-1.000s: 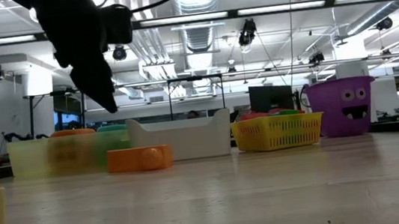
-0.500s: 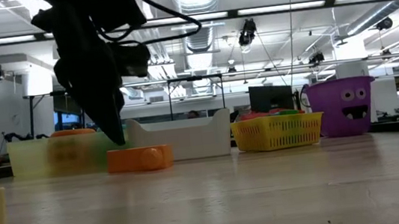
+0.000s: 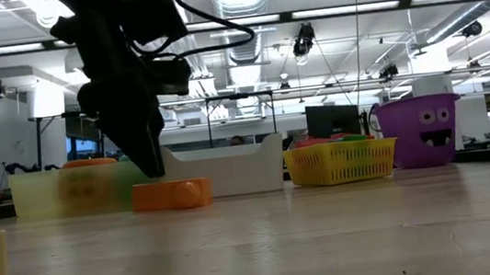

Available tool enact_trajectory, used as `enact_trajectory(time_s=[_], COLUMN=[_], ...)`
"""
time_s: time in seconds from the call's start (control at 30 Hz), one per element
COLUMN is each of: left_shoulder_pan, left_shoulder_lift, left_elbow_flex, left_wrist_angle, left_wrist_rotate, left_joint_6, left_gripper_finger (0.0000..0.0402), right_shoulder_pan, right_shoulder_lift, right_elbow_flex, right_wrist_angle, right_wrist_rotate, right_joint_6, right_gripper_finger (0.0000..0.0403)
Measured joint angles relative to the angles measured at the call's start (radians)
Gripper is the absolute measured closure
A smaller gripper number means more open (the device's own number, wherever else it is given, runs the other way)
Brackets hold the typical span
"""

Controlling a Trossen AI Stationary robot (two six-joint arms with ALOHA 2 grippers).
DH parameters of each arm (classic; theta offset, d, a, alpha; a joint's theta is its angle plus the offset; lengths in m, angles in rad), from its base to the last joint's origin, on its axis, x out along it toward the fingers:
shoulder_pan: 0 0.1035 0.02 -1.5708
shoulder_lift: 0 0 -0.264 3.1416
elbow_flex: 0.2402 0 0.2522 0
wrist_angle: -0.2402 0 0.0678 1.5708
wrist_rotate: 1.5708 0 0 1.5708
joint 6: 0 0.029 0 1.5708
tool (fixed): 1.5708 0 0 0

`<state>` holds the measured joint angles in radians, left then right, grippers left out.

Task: Pick & Place Toys
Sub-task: Put the orange game piece into the yellow bin

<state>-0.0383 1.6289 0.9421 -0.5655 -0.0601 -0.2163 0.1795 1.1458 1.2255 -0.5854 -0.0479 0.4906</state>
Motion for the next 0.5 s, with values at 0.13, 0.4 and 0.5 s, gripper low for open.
enact_trajectory(time_s=[0.13,0.4,0.5], left_shoulder_pan=[0.008,0.008,0.007], left_shoulder_lift=[0.017,0.105,0.117], left_elbow_flex=[0.0,0.0,0.007], left_wrist_angle=[-0.002,0.005,0.01], left_wrist_rotate=[0.008,0.028,0.023], left_joint_6=[0.042,0.082,0.057], left_gripper_finger=[0.0011,0.0022,0.0052], right_shoulder_pan=[0.0,0.0,0.0], right_shoulder_lift=[0.0,0.0,0.0], right_elbow_flex=[-0.001,-0.006,-0.006], right_wrist_angle=[0.0,-0.001,0.0], right_wrist_rotate=[0.0,0.024,0.024], right_joint_6=[-0.002,-0.004,-0.003], right_gripper_finger=[0.018,0.018,0.018])
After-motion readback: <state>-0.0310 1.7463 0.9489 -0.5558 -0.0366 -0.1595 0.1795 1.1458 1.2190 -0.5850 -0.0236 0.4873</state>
